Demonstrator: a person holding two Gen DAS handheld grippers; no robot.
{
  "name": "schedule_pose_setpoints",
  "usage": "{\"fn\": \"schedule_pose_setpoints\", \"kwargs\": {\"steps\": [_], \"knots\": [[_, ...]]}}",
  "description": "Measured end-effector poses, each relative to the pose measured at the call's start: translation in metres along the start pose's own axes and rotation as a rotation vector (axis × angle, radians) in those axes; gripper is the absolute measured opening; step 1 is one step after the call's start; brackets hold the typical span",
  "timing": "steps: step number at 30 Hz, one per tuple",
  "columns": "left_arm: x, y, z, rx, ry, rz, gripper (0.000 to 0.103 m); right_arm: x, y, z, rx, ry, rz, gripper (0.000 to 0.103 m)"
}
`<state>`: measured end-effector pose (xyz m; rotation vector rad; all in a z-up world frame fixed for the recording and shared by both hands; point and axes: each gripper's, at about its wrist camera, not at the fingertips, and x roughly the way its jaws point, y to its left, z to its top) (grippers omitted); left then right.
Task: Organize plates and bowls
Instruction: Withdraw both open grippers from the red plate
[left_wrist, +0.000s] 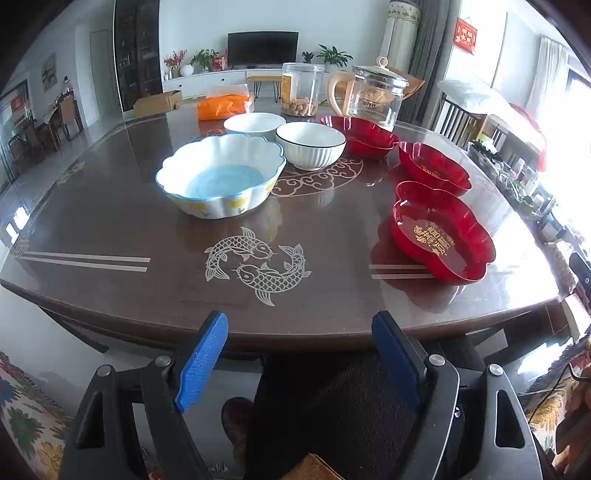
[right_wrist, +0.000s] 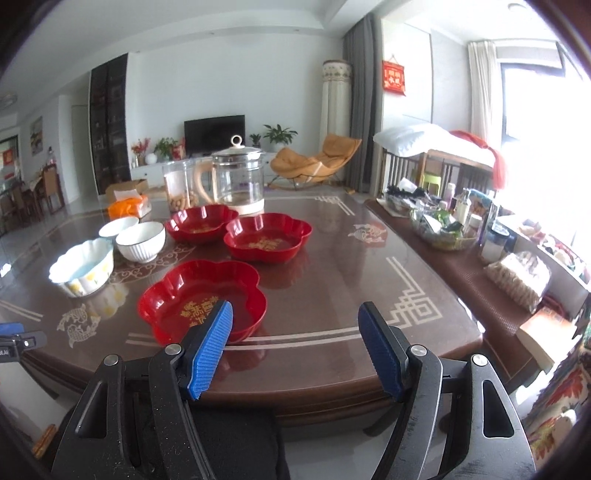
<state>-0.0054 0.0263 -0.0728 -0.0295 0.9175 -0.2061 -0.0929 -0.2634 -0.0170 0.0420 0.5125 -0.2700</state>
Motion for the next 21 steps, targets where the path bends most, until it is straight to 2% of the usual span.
{"fn": "schedule_pose_setpoints", "kwargs": {"steps": [4,8,13,21], "knots": [[0.002,-0.003,-0.003,0.013,0.020,-0.006,0.080,0.000,0.008,-0.001,0.005,0.017,0.041,0.074],[0.005,-0.012,0.001,0.049,0.052,0.010,0.080,-0.013,0.018,-0.004,-0.039,-0.013,0.063,0.074],[-0.006,-0.019,0.008,0.054,0.028,0.028,0.080,-0.010,0.022,-0.011,-0.060,0.016,0.105,0.074],[-0.001,-0.003,0.008,0.017,0.083,0.048,0.083,0.004,0.035,-0.010,-0.081,0.048,0.197,0.074]]}}
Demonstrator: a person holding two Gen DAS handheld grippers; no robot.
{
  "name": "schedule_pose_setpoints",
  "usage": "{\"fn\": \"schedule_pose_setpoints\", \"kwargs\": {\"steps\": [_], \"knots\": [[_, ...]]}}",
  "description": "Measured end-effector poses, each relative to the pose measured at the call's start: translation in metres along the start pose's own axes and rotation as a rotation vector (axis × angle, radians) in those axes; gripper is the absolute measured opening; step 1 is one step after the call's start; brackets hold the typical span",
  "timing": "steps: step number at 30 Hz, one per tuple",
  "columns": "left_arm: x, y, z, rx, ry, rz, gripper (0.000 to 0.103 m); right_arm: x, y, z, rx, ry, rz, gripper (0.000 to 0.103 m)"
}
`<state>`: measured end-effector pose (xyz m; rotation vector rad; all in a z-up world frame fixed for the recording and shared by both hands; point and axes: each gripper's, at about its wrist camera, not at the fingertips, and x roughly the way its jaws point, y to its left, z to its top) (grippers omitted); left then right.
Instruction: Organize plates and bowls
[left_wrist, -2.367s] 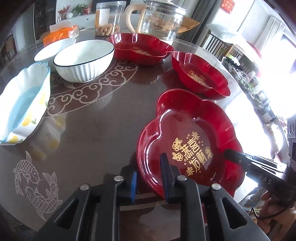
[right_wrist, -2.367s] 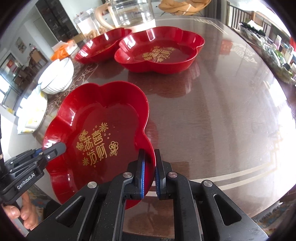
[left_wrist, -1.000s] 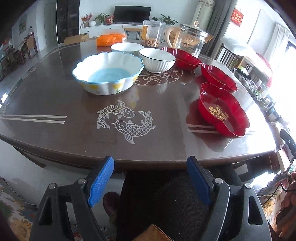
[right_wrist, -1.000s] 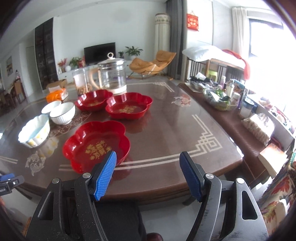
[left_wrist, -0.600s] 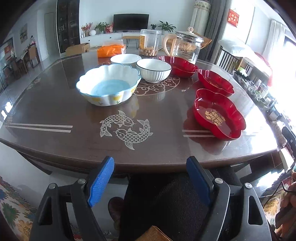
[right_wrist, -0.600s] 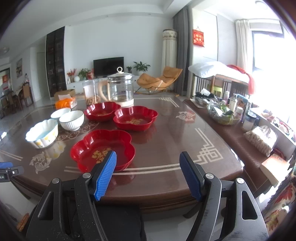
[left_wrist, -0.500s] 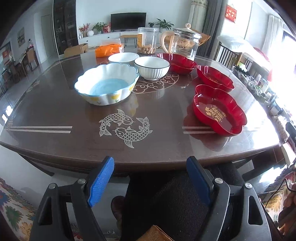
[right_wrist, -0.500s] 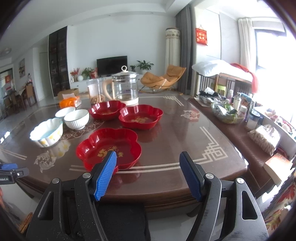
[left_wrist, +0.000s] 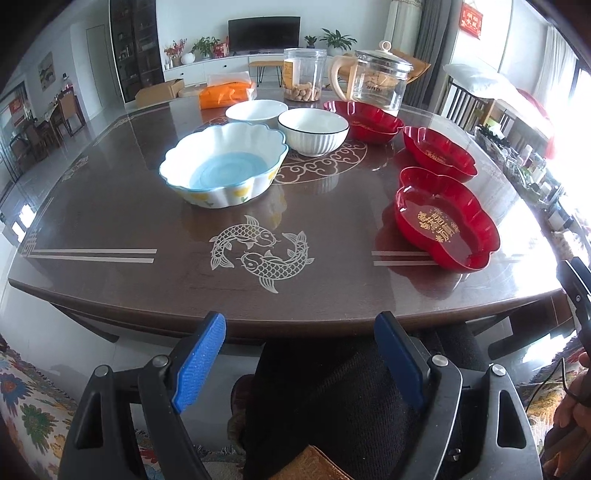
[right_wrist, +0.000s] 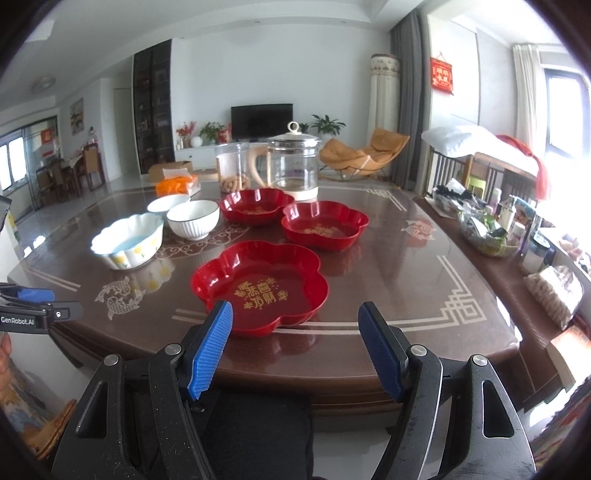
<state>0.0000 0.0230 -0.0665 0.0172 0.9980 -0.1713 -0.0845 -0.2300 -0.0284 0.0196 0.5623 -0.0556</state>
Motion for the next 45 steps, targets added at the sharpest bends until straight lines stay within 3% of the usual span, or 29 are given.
{"fn": "schedule_pose_setpoints", "kwargs": {"steps": [7,10,14,17,20,25,30,36,38,40,44,45], "knots": [[0.015,-0.003,0.041,0.046,0.019,-0.019,0.083,0.044,-0.033,0.023,-0.013,0.087,0.005,0.074],[0.020,-0.014,0.084,0.058,0.029,-0.086,0.083,0.067,-0.055,0.046,-0.031,0.138,0.021,0.074],[0.033,-0.035,0.167,0.081,0.032,-0.203,0.083,0.104,-0.077,0.091,-0.021,0.217,0.102,0.074],[0.070,-0.040,0.229,0.072,0.052,-0.179,0.082,0.141,-0.091,0.129,0.054,0.290,0.193,0.074],[0.123,-0.035,0.285,0.040,0.131,-0.153,0.082,0.191,-0.103,0.165,0.133,0.368,0.258,0.074],[0.198,-0.026,0.345,-0.031,0.235,-0.090,0.077,0.290,-0.113,0.212,0.220,0.534,0.350,0.074],[0.248,-0.031,0.365,-0.030,0.320,-0.054,0.071,0.375,-0.099,0.232,0.224,0.680,0.371,0.074],[0.275,-0.045,0.369,0.015,0.368,-0.029,0.067,0.435,-0.064,0.220,0.202,0.800,0.333,0.072],[0.281,-0.051,0.368,0.041,0.370,-0.007,0.064,0.448,-0.054,0.217,0.188,0.803,0.316,0.062],[0.289,-0.054,0.368,0.052,0.381,0.007,0.055,0.459,-0.050,0.212,0.194,0.815,0.302,0.043],[0.304,-0.050,0.363,0.011,0.418,-0.003,0.021,0.473,-0.045,0.204,0.189,0.813,0.290,0.037],[0.308,-0.048,0.362,-0.004,0.424,-0.014,0.014,0.477,-0.045,0.203,0.191,0.812,0.292,0.029]]}}
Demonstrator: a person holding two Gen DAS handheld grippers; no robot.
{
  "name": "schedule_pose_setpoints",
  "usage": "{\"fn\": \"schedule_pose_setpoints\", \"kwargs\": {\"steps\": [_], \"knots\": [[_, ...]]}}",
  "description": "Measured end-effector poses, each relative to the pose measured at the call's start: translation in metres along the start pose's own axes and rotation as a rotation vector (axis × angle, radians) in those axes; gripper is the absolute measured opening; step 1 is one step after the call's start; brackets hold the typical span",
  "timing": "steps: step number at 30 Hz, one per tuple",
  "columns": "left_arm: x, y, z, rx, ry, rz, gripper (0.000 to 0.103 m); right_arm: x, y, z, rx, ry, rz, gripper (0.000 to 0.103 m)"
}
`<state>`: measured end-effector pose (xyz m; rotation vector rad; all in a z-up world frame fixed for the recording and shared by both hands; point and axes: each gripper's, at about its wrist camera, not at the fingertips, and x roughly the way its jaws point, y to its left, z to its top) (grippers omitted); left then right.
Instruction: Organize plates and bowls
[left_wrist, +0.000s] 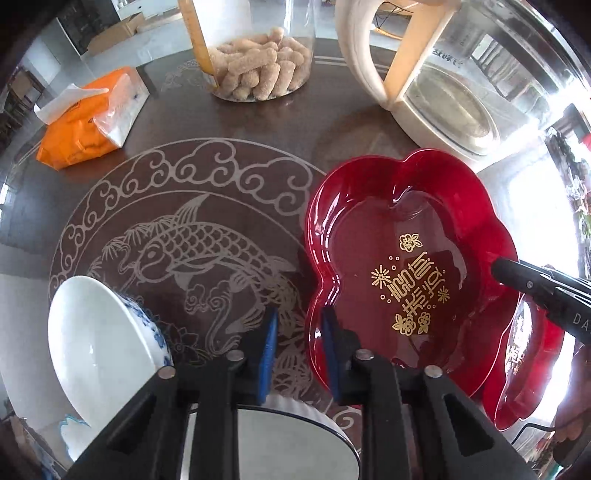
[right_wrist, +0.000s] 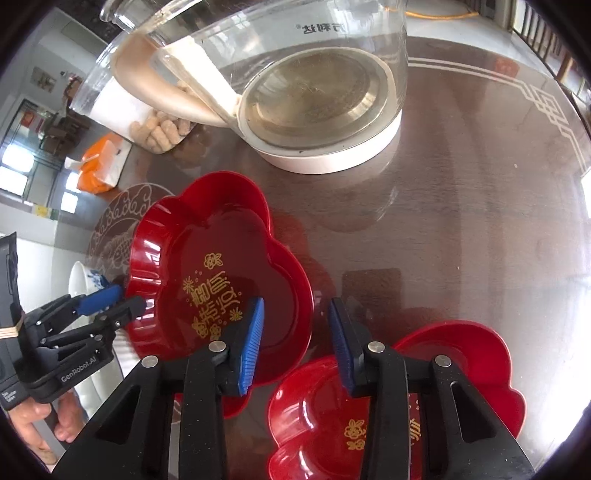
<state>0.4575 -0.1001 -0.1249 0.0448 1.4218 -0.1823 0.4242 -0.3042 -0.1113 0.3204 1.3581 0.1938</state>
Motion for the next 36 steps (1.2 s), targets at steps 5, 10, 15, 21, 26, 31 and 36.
{"fn": "schedule_pose_setpoints", "kwargs": {"steps": [5,10,15,21,26,31,36], "knots": [[-0.002,0.000,0.000,-0.021,-0.030,-0.043,0.007,0.002,-0.004,-0.001,0.006,-0.015,0.001,0.009],[-0.051,-0.002,-0.015,-0.001,-0.120,-0.093,0.006,-0.030,-0.007,-0.007,0.020,-0.085,0.050,0.009],[-0.121,-0.012,-0.052,0.063,-0.209,-0.143,0.006,-0.082,0.002,-0.028,0.002,-0.140,0.081,0.009],[-0.172,-0.027,-0.116,0.119,-0.265,-0.182,0.006,-0.151,0.015,-0.090,-0.034,-0.195,0.098,0.009],[-0.174,-0.043,-0.175,0.173,-0.276,-0.186,0.006,-0.178,0.020,-0.156,-0.033,-0.221,0.074,0.010],[-0.143,-0.050,-0.214,0.184,-0.242,-0.208,0.006,-0.167,0.005,-0.213,0.013,-0.205,0.053,0.011],[-0.115,-0.056,-0.235,0.213,-0.234,-0.184,0.006,-0.140,-0.013,-0.258,0.076,-0.190,0.059,0.011]]}}
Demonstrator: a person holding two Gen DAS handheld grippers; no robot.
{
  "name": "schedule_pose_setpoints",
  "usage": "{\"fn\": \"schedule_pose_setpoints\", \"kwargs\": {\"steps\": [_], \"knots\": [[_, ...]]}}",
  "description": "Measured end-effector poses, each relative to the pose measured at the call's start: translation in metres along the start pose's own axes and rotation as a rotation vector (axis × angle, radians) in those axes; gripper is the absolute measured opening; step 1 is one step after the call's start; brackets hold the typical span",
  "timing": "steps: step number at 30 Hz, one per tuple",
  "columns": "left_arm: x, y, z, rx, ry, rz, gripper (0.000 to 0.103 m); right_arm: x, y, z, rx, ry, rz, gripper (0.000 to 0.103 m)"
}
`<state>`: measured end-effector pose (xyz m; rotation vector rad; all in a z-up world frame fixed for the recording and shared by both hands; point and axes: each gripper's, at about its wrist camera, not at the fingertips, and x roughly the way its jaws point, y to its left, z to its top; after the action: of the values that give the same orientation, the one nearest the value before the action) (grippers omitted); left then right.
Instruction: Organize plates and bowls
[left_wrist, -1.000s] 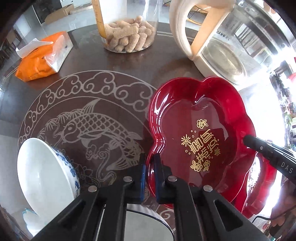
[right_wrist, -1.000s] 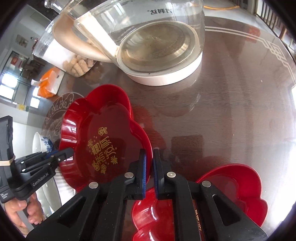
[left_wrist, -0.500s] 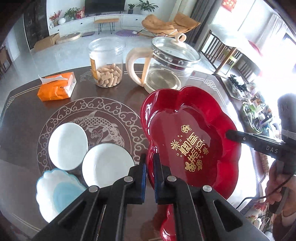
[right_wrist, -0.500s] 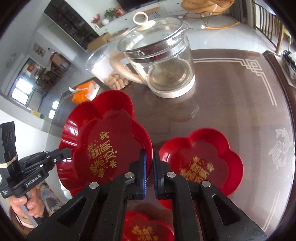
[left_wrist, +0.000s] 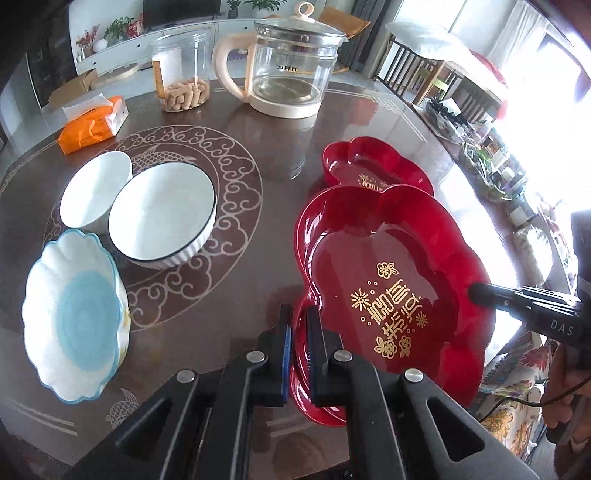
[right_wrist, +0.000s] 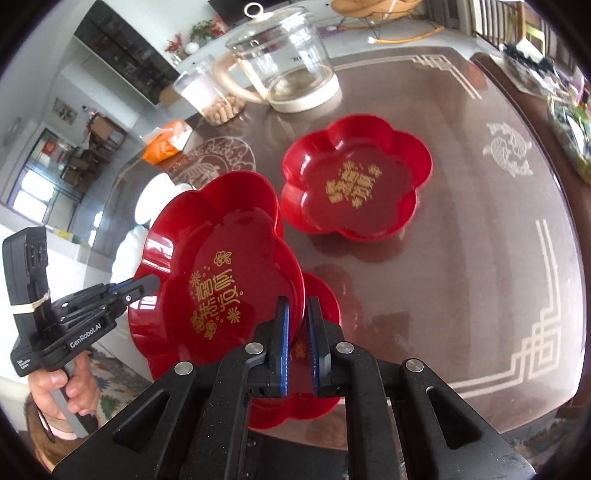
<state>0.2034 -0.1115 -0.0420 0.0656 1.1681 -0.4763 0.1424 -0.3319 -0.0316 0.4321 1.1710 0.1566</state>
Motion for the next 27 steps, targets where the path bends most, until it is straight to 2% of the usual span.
{"fn": "schedule_pose_setpoints", "kwargs": {"steps": [5,10,18,27], "knots": [[0.015,-0.005,-0.013,0.037,-0.005,0.029,0.007,0.012,-0.009,-0.030,0.037,-0.006,-0.003,0.011],[0.025,-0.010,-0.024,0.057,0.000,0.052,0.009,0.015,-0.006,-0.045,0.002,-0.037,-0.052,0.011],[0.035,-0.021,-0.035,0.113,-0.002,0.096,0.010,0.019,-0.007,-0.062,-0.037,-0.067,-0.121,0.011],[0.043,-0.029,-0.041,0.174,-0.008,0.144,0.010,0.021,-0.006,-0.070,-0.056,-0.068,-0.157,0.011]]}}
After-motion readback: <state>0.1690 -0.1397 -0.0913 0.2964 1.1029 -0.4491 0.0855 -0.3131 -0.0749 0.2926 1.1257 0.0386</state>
